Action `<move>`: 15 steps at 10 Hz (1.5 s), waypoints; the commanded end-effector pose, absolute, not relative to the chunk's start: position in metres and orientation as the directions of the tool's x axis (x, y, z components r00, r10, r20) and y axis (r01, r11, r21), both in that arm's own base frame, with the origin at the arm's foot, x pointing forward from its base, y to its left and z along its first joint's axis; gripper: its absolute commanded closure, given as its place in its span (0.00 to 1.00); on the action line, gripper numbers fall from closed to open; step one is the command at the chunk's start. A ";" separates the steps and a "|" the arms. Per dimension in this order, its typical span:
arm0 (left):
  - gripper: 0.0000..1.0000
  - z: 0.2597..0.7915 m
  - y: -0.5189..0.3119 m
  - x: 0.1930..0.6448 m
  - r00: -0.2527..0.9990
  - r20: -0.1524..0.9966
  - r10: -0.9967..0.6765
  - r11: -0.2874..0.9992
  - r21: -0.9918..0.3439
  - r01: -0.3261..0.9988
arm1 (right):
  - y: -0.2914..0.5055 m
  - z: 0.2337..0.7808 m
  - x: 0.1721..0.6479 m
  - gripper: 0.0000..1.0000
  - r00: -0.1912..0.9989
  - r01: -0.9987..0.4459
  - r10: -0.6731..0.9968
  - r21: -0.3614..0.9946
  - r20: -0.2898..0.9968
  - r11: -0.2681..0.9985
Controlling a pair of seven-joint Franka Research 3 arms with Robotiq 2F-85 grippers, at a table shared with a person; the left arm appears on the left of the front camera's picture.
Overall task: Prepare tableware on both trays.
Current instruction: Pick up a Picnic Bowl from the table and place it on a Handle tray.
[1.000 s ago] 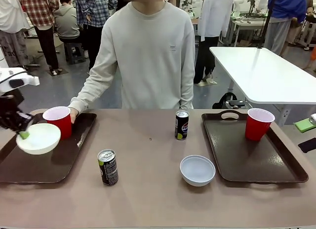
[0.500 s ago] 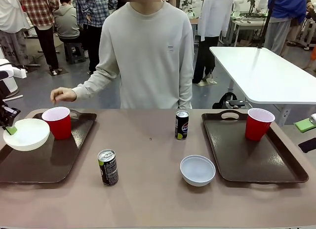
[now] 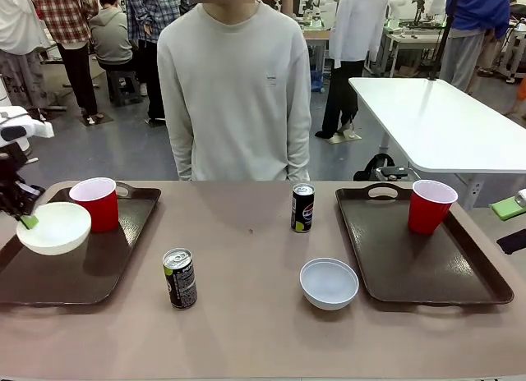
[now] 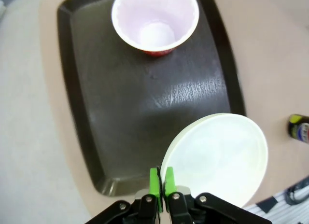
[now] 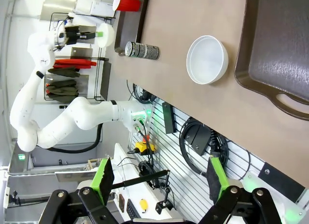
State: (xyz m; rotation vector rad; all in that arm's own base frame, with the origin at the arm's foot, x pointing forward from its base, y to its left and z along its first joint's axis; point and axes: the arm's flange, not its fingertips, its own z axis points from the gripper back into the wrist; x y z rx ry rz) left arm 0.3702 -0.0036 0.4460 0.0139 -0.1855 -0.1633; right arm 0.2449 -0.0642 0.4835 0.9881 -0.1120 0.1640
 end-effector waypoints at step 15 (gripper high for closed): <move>0.00 0.350 -0.016 0.376 0.982 0.164 -0.098 0.993 -0.052 0.108 | -0.064 0.484 0.246 0.00 0.978 -0.208 0.089 0.834 0.189 0.512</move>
